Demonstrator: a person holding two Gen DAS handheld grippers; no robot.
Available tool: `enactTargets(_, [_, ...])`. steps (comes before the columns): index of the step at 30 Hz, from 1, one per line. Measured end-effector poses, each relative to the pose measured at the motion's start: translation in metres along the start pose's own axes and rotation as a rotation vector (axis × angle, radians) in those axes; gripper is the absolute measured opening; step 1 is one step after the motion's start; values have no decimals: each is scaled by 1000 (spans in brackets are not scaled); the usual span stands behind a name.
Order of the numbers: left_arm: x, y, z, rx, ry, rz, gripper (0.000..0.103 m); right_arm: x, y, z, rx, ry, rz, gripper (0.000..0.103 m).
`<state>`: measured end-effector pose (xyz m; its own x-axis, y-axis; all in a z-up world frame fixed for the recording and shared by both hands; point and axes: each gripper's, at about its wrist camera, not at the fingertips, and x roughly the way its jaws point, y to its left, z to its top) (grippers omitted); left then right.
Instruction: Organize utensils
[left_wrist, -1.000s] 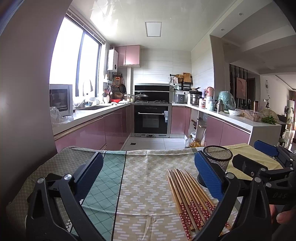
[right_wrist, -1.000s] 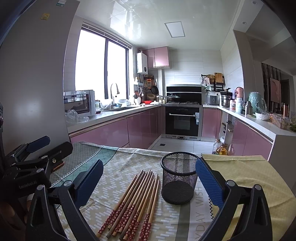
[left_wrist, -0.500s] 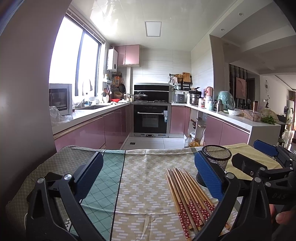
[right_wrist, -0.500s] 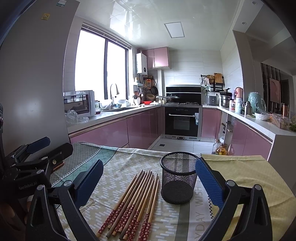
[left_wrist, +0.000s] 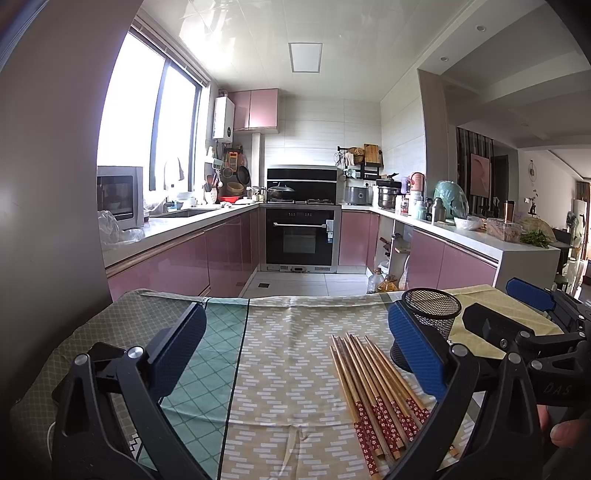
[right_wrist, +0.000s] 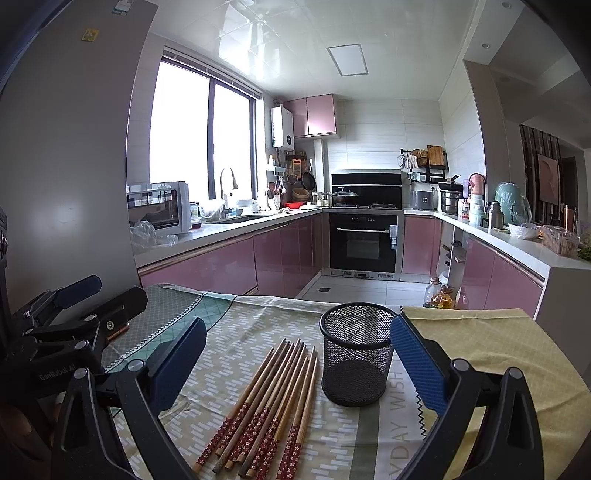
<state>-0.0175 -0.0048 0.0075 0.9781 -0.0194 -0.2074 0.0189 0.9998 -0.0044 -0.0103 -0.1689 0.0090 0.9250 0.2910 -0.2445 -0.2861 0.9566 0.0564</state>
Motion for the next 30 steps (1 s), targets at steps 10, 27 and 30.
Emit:
enactTargets(10, [1,0,0,0,0,0,97,0,-1,0,2,-2,4,97])
enactTargets(27, [0,0,0,-1,1,1,97,1,-2,0,5,-2,4,97])
enactTargets(30, [0,0,0,-1,1,1,97,1,-3,0,7,-2,6,97])
